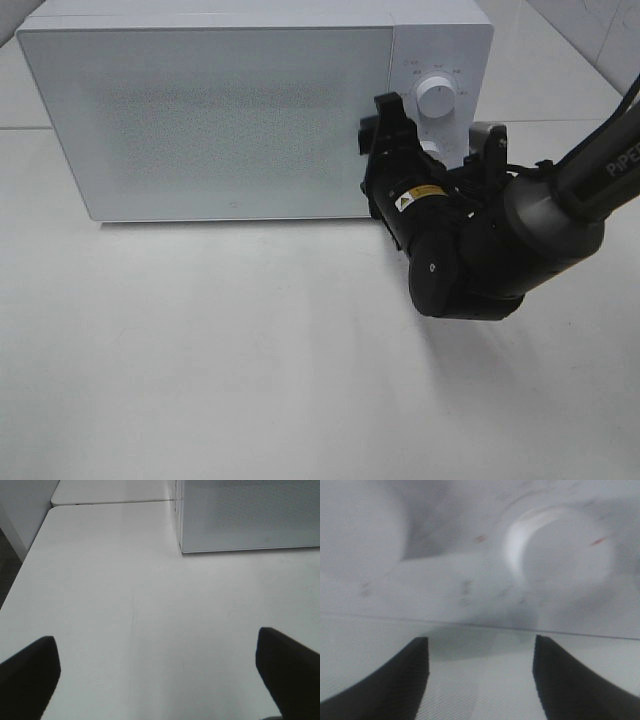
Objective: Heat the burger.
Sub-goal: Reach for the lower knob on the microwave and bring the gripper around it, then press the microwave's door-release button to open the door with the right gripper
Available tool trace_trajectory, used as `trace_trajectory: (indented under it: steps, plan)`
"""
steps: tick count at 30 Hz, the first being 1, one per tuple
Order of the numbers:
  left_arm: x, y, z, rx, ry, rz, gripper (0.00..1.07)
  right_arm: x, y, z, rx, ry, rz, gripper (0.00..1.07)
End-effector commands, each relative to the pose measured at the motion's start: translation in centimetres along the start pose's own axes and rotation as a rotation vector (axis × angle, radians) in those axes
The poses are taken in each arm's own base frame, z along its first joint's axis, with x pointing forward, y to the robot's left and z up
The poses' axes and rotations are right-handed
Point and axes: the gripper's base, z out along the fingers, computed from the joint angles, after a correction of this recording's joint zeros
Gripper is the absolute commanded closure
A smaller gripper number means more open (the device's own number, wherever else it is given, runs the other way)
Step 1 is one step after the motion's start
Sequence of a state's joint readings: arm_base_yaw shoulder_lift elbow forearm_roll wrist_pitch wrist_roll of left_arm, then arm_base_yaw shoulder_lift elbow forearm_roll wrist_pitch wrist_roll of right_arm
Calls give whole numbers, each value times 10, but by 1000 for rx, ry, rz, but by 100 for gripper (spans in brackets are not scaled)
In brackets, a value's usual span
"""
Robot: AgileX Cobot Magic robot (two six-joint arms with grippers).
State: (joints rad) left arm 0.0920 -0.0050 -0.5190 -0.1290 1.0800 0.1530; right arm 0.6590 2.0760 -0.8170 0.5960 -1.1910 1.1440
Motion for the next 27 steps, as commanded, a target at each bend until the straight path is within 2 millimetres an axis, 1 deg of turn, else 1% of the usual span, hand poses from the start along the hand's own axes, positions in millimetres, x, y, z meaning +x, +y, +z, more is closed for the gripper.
trace_trajectory:
  steps: [1,2,5,6,8,10,12,13,16,18,19,21,22,24,25,27]
  plan:
    - [1,-1,-2,-1,-29,-6,7,-16,27,-9,-188,-110,-34,33]
    - [1,-1,-2,-1,-29,-6,7,-18,22,-14,-147,-90,-42,32]
    - [1,-1,-2,-1,-29,-6,7,-18,19,-17,-115,-73,-45,32]
    - [1,-1,-2,-1,-29,-6,7,-17,15,-25,-61,-33,-60,32]
    - [1,-1,-2,-1,-29,-6,7,-17,14,-29,-44,-20,-66,32]
    - [1,-1,-2,-1,-29,-6,7,-23,10,-44,16,15,-108,32]
    - [1,-1,-2,-1,-29,-6,7,-25,10,-48,29,22,-117,32]
    - [1,-1,-2,-1,-29,-6,7,-28,10,-55,59,41,-141,32]
    - [1,-1,-2,-1,-29,-6,7,-29,11,-58,67,46,-150,32]
    - [1,-1,-2,-1,-29,-6,7,-33,12,-67,96,76,-205,32]
    - [1,-1,-2,-1,-29,-6,7,-33,12,-67,96,76,-205,32]
    - [1,-1,-2,-1,-29,-6,7,-36,17,-77,138,129,-301,32]
    - [1,-1,-2,-1,-29,-6,7,-36,17,-77,138,129,-301,32]
    - [1,-1,-2,-1,-29,-6,7,-36,22,-82,164,180,-385,32]
    - [1,-1,-2,-1,-29,-6,7,-36,22,-82,164,180,-385,32]
    - [1,-1,-2,-1,-29,-6,7,-36,25,-85,179,213,-440,32]
